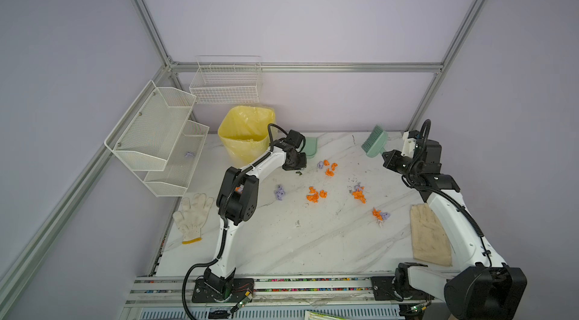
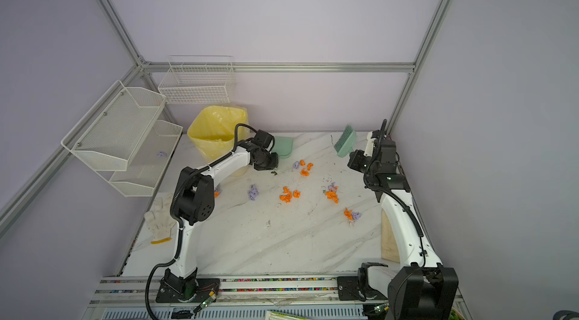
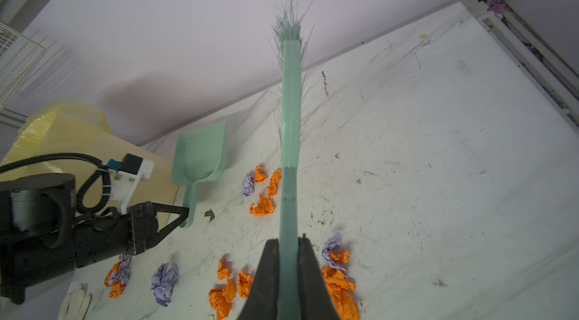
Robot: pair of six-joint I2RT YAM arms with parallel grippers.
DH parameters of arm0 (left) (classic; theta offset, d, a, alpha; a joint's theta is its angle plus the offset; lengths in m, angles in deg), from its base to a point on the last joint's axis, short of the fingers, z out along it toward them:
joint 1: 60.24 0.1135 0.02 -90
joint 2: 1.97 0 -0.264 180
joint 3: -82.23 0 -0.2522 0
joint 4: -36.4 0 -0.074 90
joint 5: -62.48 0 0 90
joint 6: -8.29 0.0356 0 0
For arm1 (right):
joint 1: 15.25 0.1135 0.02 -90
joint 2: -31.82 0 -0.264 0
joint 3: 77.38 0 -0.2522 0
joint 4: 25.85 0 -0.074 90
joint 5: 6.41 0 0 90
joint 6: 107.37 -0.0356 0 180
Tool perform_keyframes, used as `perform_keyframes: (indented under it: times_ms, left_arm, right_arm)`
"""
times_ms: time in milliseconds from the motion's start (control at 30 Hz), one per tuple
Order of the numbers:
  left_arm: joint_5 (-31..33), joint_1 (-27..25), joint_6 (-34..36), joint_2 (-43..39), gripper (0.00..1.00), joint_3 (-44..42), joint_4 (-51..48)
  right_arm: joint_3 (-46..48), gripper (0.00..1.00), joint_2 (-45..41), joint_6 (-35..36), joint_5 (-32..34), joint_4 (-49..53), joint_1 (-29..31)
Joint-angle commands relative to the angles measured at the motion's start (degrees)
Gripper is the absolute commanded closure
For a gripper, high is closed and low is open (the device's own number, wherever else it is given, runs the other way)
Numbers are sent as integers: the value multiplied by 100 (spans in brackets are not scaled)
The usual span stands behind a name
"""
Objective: Sweep away the paper scraps from the table
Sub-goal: 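Drag the dustpan toward the robot with the left gripper while the right lowers the brush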
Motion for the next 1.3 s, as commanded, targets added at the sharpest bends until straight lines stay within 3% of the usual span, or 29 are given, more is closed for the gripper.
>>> perform_keyframes:
  times_ms: [0,433,833,1033,1267]
  left_arm:
    - [-285,-85,-50,-657,100,156,97]
    - [-657,-476,125,-1717,100,-456,-586]
    - [-450,-662,211,-3222,100,-1869,-1578]
    - [-347,-753,109,-3952,100,-2461,-1890]
    - [-191,-912,-77,-4756,100,-3480,-1923]
  right_arm:
    - [-233,100,35,163,203,206,-21]
    - [-370,100,28,329,151,622,87]
    - [-482,100,361,506,1044,1109,1126]
    - [-1071,100,743,819,1504,1489,1659]
    - [-1060,100,766,860,1654,1364,2041]
